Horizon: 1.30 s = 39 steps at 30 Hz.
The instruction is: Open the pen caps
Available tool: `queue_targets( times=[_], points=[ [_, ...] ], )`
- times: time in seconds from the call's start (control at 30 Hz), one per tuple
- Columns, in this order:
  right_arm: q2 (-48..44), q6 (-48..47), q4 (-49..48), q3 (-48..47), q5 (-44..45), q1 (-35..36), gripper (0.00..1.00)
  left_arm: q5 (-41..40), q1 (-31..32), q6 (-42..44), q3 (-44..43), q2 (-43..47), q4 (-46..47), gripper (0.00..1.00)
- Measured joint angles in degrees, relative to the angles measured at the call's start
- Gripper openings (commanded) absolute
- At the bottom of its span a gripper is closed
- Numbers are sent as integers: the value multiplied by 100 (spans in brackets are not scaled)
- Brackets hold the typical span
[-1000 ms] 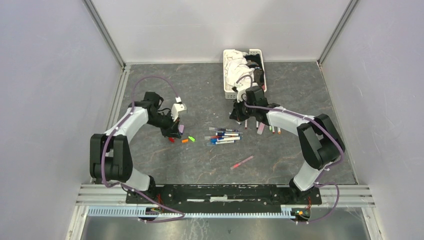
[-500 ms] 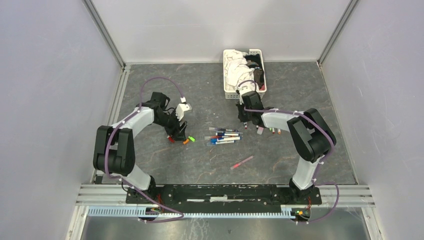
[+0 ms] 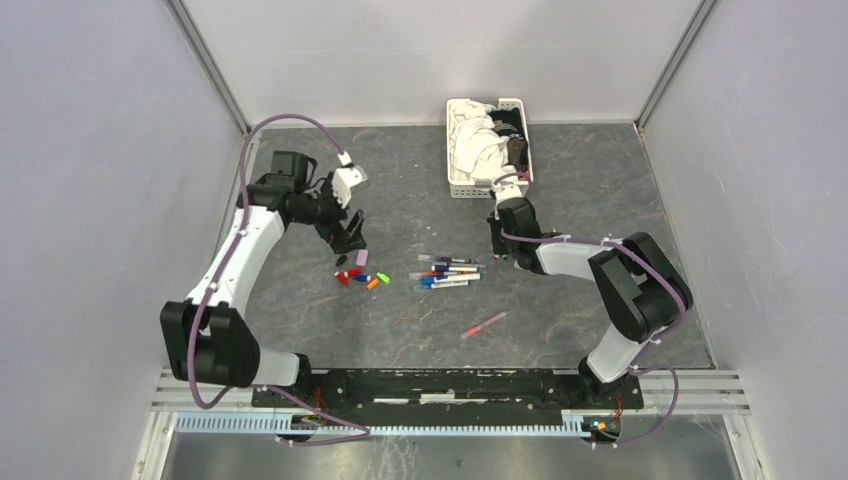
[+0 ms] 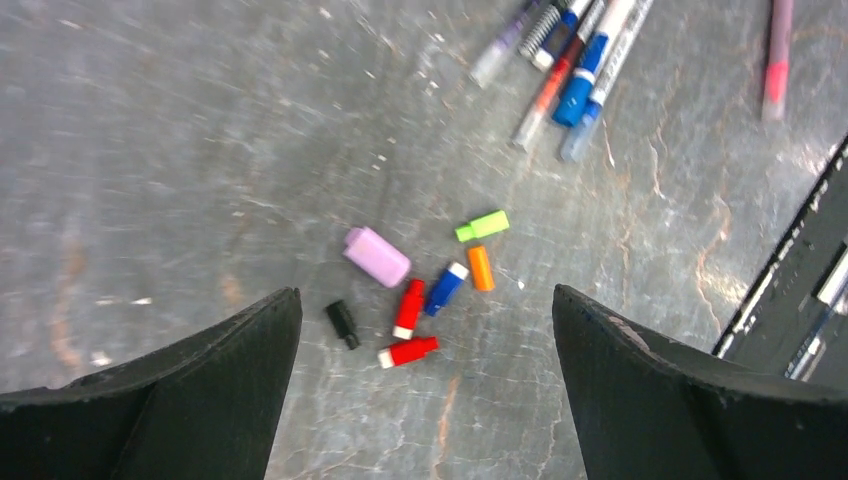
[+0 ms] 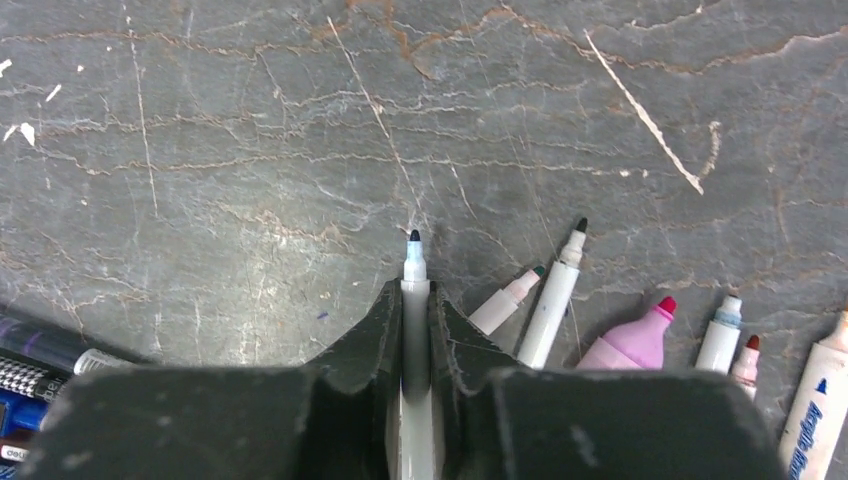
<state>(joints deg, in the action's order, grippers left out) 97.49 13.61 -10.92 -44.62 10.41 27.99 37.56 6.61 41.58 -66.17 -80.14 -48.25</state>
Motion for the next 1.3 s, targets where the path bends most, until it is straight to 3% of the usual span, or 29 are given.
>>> queue_targets(
  times=[0.3,0.63,0.8,1.03,1.3],
  points=[
    [-308,-149,326,37,66,-31,38,-496,-83,-699,-575,605,-81,100],
    [-752,-297,562,-15,-2,63,40,-621,-127,-1119,-584,710,37,100],
    [-822,-837,623,-282,-901,420,40,-584,-140,-1152,-616,660,33,100],
    [85,-1615,979,-1132,-2295,863,40,-540,-140,-1152,-621,533,-66,100],
    [577,-1860,1340,-1163,-2715,885,40,-424,-140,-1145,-621,533,-221,100]
  ],
)
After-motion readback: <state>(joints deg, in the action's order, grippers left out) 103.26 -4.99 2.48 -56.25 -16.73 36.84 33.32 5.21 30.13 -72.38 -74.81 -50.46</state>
